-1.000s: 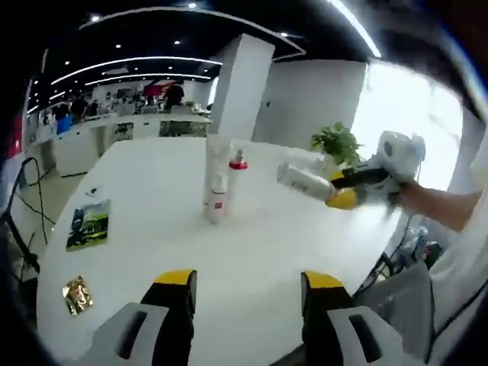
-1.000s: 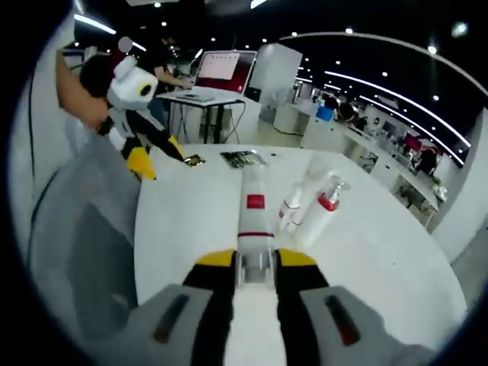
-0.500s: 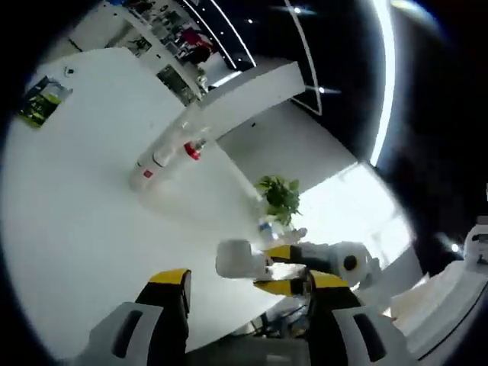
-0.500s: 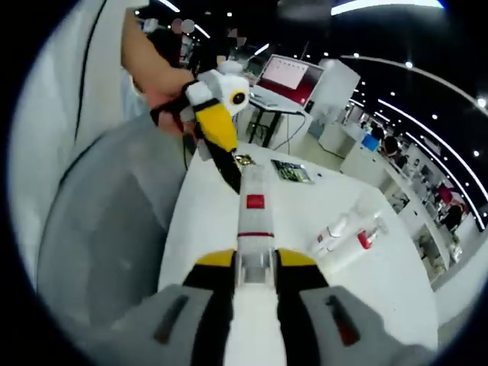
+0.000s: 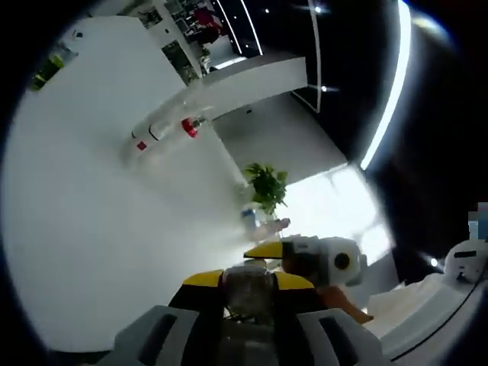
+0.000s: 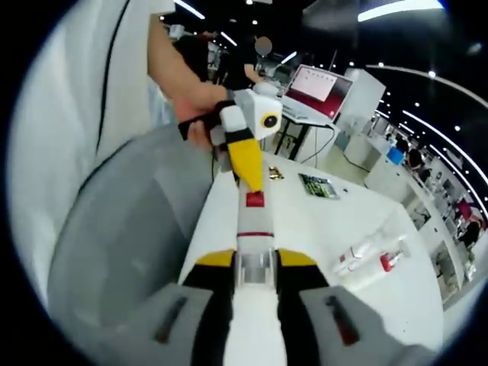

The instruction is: Arrange the skincare products in the storage area until every visible bottle or jar stands upright without overlapping.

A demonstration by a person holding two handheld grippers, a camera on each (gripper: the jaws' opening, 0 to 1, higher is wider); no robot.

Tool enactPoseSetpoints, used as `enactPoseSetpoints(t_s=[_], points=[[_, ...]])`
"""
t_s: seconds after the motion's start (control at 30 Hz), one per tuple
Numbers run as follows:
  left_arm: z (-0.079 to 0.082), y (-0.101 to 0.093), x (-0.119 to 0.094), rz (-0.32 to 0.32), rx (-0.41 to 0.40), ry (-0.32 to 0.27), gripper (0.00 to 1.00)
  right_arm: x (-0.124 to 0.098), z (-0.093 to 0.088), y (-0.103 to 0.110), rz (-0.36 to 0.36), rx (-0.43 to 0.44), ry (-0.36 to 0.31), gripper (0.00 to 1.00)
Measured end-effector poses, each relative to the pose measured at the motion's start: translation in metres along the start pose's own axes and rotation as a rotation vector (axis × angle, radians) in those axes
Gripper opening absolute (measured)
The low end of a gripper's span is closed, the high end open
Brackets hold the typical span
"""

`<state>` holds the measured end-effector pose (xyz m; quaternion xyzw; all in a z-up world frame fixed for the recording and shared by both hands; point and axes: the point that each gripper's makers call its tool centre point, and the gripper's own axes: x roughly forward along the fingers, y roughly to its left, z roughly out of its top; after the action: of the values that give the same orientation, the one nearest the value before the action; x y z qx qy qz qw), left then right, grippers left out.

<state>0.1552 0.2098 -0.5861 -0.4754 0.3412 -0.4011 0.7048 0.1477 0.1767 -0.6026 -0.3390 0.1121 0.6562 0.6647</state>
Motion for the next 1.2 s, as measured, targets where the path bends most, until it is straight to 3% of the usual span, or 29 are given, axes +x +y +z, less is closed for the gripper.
enactPoseSetpoints(t_s=[0.07, 0.23, 0.3, 0.4, 0.5, 0.53, 0.6, 0.67, 0.73, 0.8, 0.9, 1.0, 1.1, 1.2], points=[[0.001, 0.002, -0.002, 0.008, 0.042, -0.015, 0.24, 0.003, 0.0, -0.001, -0.005, 0.01, 0.007, 0.2], [0.003, 0.007, -0.004, 0.02, 0.039, -0.026, 0.23, 0.008, -0.001, 0.0, -0.005, 0.049, 0.025, 0.21], [0.005, 0.01, -0.005, 0.04, 0.049, -0.041, 0.23, 0.009, 0.002, -0.003, -0.026, 0.157, -0.007, 0.25], [0.013, 0.012, -0.008, 0.03, 0.013, -0.079, 0.23, 0.009, 0.001, -0.014, -0.072, 0.355, -0.039, 0.43], [0.027, 0.006, -0.011, -0.009, -0.039, -0.162, 0.23, 0.008, 0.003, -0.02, -0.078, 0.594, -0.128, 0.46], [0.03, 0.002, -0.011, -0.034, -0.056, -0.184, 0.23, 0.008, 0.002, -0.023, -0.083, 0.636, -0.142, 0.46], [0.038, -0.004, -0.015, -0.09, -0.076, -0.23, 0.23, 0.007, 0.007, -0.031, -0.044, 0.951, -0.28, 0.47], [0.046, -0.007, -0.018, -0.127, -0.102, -0.279, 0.23, 0.003, 0.013, -0.04, -0.01, 1.132, -0.398, 0.5], [0.052, -0.009, -0.021, -0.151, -0.129, -0.317, 0.23, -0.002, 0.022, -0.043, 0.032, 1.21, -0.496, 0.51], [0.052, -0.009, -0.022, -0.155, -0.128, -0.324, 0.23, -0.006, 0.03, -0.047, 0.029, 1.249, -0.57, 0.51], [0.052, -0.013, -0.022, -0.179, -0.123, -0.324, 0.23, -0.01, 0.047, -0.051, 0.081, 1.35, -0.689, 0.49], [0.047, -0.013, -0.019, -0.176, -0.102, -0.312, 0.23, -0.01, 0.049, -0.055, 0.11, 1.441, -0.738, 0.4], [0.046, -0.016, -0.02, -0.198, -0.111, -0.326, 0.23, -0.007, 0.04, -0.058, 0.086, 1.502, -0.727, 0.25], [0.043, -0.016, -0.019, -0.2, -0.106, -0.322, 0.23, -0.008, 0.041, -0.06, 0.108, 1.558, -0.774, 0.22]])
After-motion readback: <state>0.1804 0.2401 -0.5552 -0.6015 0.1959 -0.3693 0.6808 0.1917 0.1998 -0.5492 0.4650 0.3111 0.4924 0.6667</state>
